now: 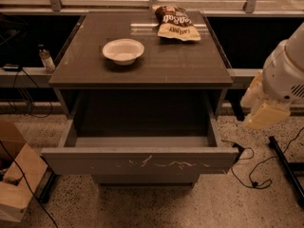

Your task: Close top drawer

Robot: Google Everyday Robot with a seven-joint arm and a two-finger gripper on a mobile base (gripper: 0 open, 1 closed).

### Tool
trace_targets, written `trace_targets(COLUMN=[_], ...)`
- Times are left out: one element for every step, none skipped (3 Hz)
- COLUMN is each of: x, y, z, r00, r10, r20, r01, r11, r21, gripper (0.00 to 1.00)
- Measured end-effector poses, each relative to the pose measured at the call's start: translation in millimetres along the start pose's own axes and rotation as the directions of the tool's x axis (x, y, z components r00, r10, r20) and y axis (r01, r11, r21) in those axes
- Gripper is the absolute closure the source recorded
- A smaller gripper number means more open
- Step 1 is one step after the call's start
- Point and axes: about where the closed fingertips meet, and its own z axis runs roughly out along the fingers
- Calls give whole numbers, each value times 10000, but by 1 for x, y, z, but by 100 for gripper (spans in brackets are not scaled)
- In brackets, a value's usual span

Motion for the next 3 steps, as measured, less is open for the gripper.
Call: trace_targets(x=[12, 33, 35], y=[20, 45, 46], z=[41, 101, 105], r00=[9998, 9972, 9979], r10=[-34, 162, 201], r20=[196, 735, 616], r01=[44, -77, -125], r11=[9987, 9934, 9926], r21=[-500, -1143, -1208], gripper=[81, 100, 100])
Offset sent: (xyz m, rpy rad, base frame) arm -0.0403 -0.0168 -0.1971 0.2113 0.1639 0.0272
